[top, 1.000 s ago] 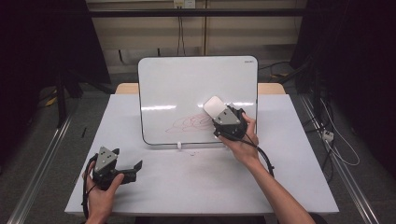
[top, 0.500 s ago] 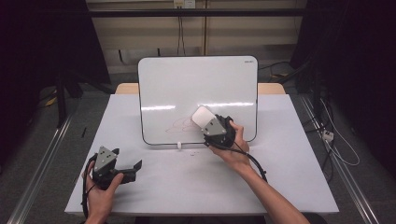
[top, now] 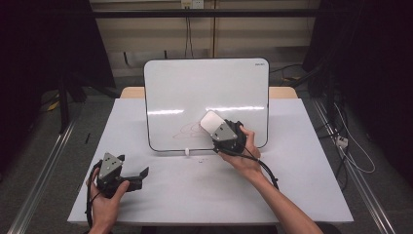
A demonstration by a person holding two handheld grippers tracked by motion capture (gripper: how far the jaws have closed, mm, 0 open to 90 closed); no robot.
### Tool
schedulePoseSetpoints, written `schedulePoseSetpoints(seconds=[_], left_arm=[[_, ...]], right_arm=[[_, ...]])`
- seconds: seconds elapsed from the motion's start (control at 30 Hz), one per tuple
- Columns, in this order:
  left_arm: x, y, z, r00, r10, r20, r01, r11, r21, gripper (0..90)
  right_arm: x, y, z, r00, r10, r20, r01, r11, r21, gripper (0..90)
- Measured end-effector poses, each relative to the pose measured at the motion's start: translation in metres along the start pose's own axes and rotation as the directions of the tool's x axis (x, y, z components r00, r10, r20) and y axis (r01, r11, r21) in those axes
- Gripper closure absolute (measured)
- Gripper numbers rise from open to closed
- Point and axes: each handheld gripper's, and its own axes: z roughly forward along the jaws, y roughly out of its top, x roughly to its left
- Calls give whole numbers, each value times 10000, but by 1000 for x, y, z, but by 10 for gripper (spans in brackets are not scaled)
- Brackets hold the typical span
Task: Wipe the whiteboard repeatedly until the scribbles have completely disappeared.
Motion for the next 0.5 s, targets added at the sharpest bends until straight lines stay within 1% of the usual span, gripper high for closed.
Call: schedulePoseSetpoints(seconds=[0.03, 0.1, 0.23, 0.33, 0.37, 0.4, 0.43, 0.5], left_arm=[[0, 0, 0, 10000, 7, -11, -7, 10000, 26, 49], [1, -1, -1, 10000, -8, 8, 8, 10000, 42, 49], [1, -1, -3, 10000, -50, -42, 50, 10000, -15, 49], [2, -1, -3, 10000, -17, -72, 17, 10000, 18, 49], [2, -1, -3, 10000, -15, -81, 16, 10000, 29, 49], [2, -1, -2, 10000, 1, -67, -1, 10000, 51, 49], [2, -1, -2, 10000, 3, -66, -3, 10000, 56, 49], [1, -1, -2, 10000, 11, -71, -11, 10000, 44, 49]], right_arm=[[-4, 0, 0, 9999, 100, 58, -100, 9999, 11, 316], [-6, -1, -1, 9998, 175, 95, -175, 9998, 16, 315], [-20, -2, -2, 9982, 524, 283, -525, 9986, 7, 315], [-31, -2, -3, 9964, 726, 434, -725, 9974, -36, 315], [-37, -2, -3, 9946, 888, 531, -888, 9960, -35, 315], [-40, -2, -3, 9940, 935, 561, -936, 9956, -23, 315], [-40, -2, -3, 9940, 935, 561, -936, 9956, -23, 315], [-47, -1, -3, 9919, 1099, 635, -1100, 9939, -25, 315]])
